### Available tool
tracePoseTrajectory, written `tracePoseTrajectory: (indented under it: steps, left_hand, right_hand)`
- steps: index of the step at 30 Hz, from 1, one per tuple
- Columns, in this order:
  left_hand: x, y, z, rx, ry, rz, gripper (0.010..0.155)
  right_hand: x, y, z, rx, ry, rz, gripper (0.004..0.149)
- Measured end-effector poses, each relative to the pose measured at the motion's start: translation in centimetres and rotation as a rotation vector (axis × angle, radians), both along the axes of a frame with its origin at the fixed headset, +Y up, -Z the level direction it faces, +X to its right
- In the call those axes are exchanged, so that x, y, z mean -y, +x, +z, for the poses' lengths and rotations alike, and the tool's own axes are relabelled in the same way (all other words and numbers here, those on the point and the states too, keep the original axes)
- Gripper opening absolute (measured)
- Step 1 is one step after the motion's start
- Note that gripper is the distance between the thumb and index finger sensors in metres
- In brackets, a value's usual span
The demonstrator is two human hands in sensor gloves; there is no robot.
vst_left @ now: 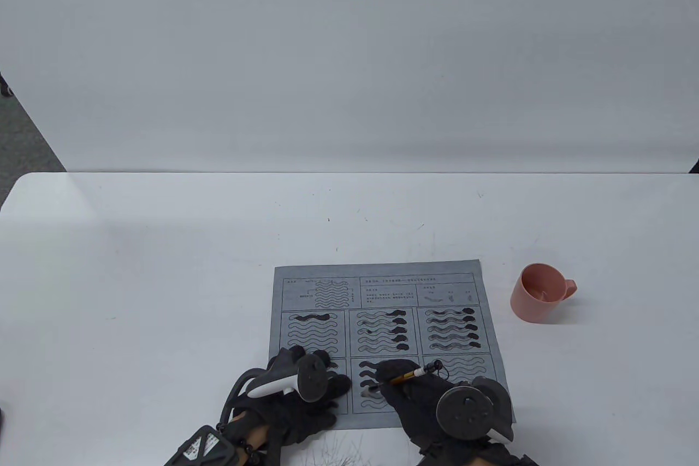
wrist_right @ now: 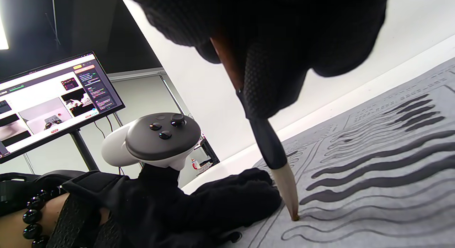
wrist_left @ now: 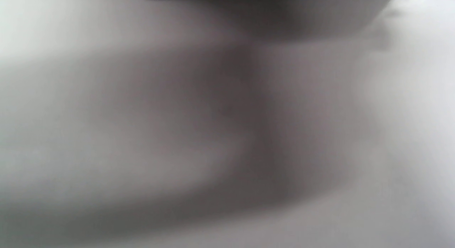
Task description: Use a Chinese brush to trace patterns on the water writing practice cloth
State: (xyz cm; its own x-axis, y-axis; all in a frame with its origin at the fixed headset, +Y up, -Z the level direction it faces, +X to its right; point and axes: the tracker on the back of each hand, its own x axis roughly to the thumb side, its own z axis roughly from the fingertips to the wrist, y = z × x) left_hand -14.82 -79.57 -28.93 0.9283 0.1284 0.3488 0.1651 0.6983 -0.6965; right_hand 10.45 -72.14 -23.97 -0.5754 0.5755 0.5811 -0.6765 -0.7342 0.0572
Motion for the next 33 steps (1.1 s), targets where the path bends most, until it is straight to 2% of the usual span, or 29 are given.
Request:
tracePoseTrajectory:
  steps: [33]
  left_hand:
    - [-0.01,-0.01,0.04,0.000,0.001,-0.001,0.069]
  right_hand:
    - [0.04,0.15,-0.14,0.024,-0.001,0.040,0.040]
